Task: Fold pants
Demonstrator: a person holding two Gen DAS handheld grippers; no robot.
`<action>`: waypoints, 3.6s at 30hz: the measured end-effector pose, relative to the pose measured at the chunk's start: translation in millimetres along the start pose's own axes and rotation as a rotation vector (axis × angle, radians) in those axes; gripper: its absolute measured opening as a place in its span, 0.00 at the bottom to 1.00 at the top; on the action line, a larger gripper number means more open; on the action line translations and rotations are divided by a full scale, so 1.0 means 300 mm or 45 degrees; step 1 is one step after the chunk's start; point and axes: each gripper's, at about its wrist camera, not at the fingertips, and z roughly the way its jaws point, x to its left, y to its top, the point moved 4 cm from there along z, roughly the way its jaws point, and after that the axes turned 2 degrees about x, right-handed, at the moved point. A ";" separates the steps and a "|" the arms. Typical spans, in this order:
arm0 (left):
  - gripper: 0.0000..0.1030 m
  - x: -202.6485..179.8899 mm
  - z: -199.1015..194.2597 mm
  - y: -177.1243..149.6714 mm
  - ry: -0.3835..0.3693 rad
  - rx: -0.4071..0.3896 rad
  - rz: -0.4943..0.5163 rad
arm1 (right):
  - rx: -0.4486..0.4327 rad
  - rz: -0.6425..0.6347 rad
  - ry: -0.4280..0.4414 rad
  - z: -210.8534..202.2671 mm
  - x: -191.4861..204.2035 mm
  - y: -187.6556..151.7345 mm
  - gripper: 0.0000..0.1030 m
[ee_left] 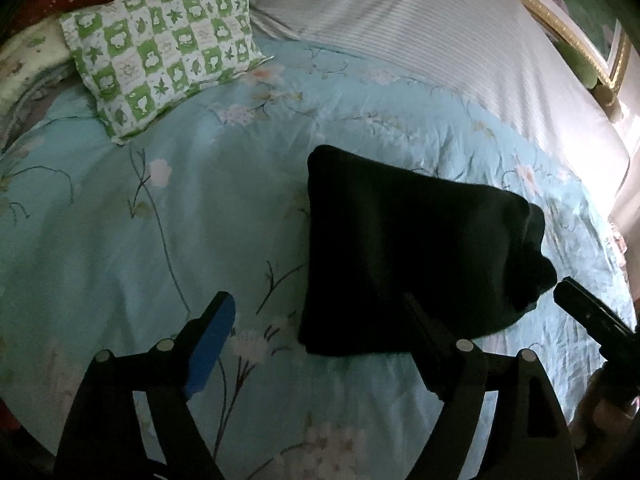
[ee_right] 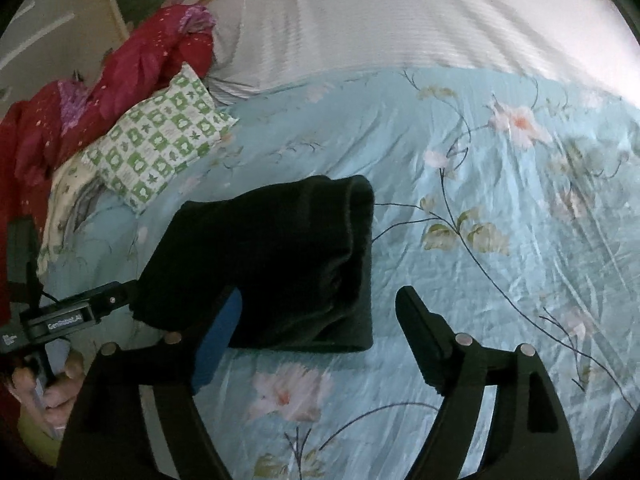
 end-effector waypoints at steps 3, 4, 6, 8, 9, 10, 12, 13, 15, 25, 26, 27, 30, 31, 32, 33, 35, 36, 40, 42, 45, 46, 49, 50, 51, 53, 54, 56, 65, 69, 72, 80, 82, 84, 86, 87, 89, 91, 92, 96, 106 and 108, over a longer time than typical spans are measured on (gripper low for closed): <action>0.81 -0.009 -0.022 -0.017 0.023 -0.018 0.013 | -0.002 -0.041 -0.018 -0.010 0.021 -0.015 0.81; 0.81 -0.014 -0.029 -0.024 0.031 -0.023 0.019 | -0.003 -0.049 -0.021 -0.012 0.027 -0.020 0.83; 0.81 -0.021 -0.043 -0.030 0.046 -0.037 0.034 | -0.004 -0.057 -0.019 -0.018 0.033 -0.028 0.83; 0.81 -0.029 -0.055 -0.037 0.059 -0.049 0.046 | -0.003 -0.065 -0.013 -0.022 0.039 -0.038 0.84; 0.81 -0.034 -0.061 -0.041 0.067 -0.055 0.053 | -0.002 -0.072 -0.014 -0.024 0.043 -0.042 0.84; 0.81 -0.038 -0.065 -0.042 0.071 -0.059 0.059 | -0.001 -0.080 -0.016 -0.027 0.048 -0.046 0.85; 0.81 -0.045 -0.074 -0.046 0.074 -0.070 0.073 | -0.012 -0.099 -0.022 -0.037 0.061 -0.054 0.85; 0.81 -0.048 -0.078 -0.050 0.081 -0.079 0.080 | -0.019 -0.108 -0.022 -0.041 0.069 -0.057 0.85; 0.81 -0.056 -0.086 -0.057 0.092 -0.095 0.096 | -0.039 -0.131 -0.028 -0.053 0.082 -0.065 0.87; 0.84 -0.108 -0.102 -0.110 0.092 -0.140 0.189 | -0.042 -0.205 -0.012 -0.034 0.133 -0.105 0.92; 0.84 -0.109 -0.100 -0.112 0.090 -0.146 0.190 | -0.042 -0.207 -0.011 -0.031 0.134 -0.108 0.92; 0.84 -0.110 -0.099 -0.117 0.092 -0.153 0.192 | -0.044 -0.210 -0.010 -0.028 0.135 -0.111 0.93; 0.85 -0.103 -0.090 -0.121 0.092 -0.162 0.188 | -0.053 -0.220 -0.012 -0.018 0.137 -0.122 0.93; 0.85 -0.099 -0.086 -0.123 0.093 -0.161 0.185 | -0.057 -0.221 -0.014 -0.015 0.136 -0.126 0.94; 0.85 -0.094 -0.080 -0.124 0.094 -0.158 0.180 | -0.059 -0.220 -0.015 -0.010 0.134 -0.130 0.94; 0.85 -0.092 -0.075 -0.126 0.094 -0.154 0.177 | -0.058 -0.218 -0.017 -0.005 0.134 -0.132 0.94; 0.85 -0.086 -0.063 -0.130 0.100 -0.146 0.174 | -0.050 -0.214 -0.022 0.006 0.132 -0.138 0.94; 0.85 -0.084 -0.057 -0.133 0.104 -0.142 0.176 | -0.050 -0.214 -0.022 0.009 0.132 -0.140 0.94; 0.85 -0.078 -0.038 -0.142 0.118 -0.145 0.183 | -0.059 -0.219 -0.023 0.017 0.132 -0.144 0.94; 0.85 -0.077 -0.035 -0.144 0.110 -0.147 0.184 | -0.070 -0.219 -0.025 0.018 0.130 -0.145 0.94; 0.85 -0.078 -0.034 -0.142 0.110 -0.157 0.189 | -0.079 -0.216 -0.023 0.026 0.133 -0.146 0.94; 0.85 -0.078 -0.033 -0.141 0.111 -0.160 0.190 | -0.075 -0.217 -0.023 0.032 0.132 -0.145 0.95; 0.85 -0.075 -0.029 -0.137 0.099 -0.160 0.183 | -0.070 -0.219 -0.023 0.040 0.135 -0.148 0.95; 0.85 -0.074 -0.027 -0.135 0.093 -0.159 0.181 | -0.066 -0.217 -0.020 0.046 0.133 -0.148 0.95; 0.85 -0.075 -0.026 -0.134 0.086 -0.158 0.183 | -0.066 -0.216 -0.019 0.048 0.134 -0.149 0.95; 0.86 -0.078 -0.024 -0.132 0.074 -0.157 0.190 | -0.067 -0.213 -0.019 0.050 0.138 -0.151 0.95; 0.86 -0.078 -0.024 -0.131 0.077 -0.160 0.191 | -0.069 -0.213 -0.016 0.050 0.141 -0.153 0.95; 0.86 -0.083 -0.023 -0.129 0.073 -0.162 0.197 | -0.068 -0.217 -0.012 0.055 0.146 -0.153 0.95; 0.86 -0.085 -0.021 -0.125 0.075 -0.170 0.195 | -0.062 -0.226 -0.008 0.069 0.157 -0.153 0.95; 0.86 -0.082 -0.020 -0.124 0.078 -0.166 0.192 | -0.066 -0.224 -0.006 0.071 0.159 -0.151 0.95; 0.86 -0.081 -0.022 -0.122 0.083 -0.169 0.192 | -0.069 -0.224 -0.004 0.072 0.162 -0.148 0.95; 0.86 -0.077 -0.029 -0.118 0.090 -0.186 0.187 | -0.091 -0.229 0.007 0.064 0.175 -0.139 0.95; 0.86 -0.078 -0.033 -0.115 0.091 -0.191 0.187 | -0.092 -0.228 0.004 0.062 0.176 -0.141 0.95; 0.86 -0.080 -0.035 -0.112 0.092 -0.194 0.188 | -0.094 -0.227 0.008 0.062 0.176 -0.140 0.95; 0.86 -0.082 -0.036 -0.112 0.092 -0.194 0.190 | -0.097 -0.227 0.008 0.059 0.176 -0.140 0.95; 0.86 -0.083 -0.037 -0.112 0.092 -0.195 0.191 | -0.098 -0.227 0.008 0.058 0.175 -0.140 0.95; 0.86 -0.085 -0.037 -0.112 0.090 -0.195 0.193 | -0.098 -0.228 0.009 0.056 0.175 -0.138 0.95; 0.86 -0.085 -0.037 -0.112 0.090 -0.195 0.192 | -0.099 -0.224 0.010 0.056 0.175 -0.138 0.95; 0.86 -0.086 -0.038 -0.111 0.090 -0.195 0.193 | -0.099 -0.222 0.011 0.055 0.175 -0.137 0.95; 0.86 -0.089 -0.043 -0.111 0.095 -0.202 0.193 | -0.103 -0.226 0.010 0.052 0.179 -0.136 0.95; 0.86 -0.093 -0.057 -0.111 0.093 -0.212 0.194 | -0.119 -0.236 0.017 0.037 0.194 -0.122 0.95; 0.86 -0.093 -0.059 -0.110 0.094 -0.215 0.194 | -0.121 -0.239 0.016 0.036 0.196 -0.119 0.96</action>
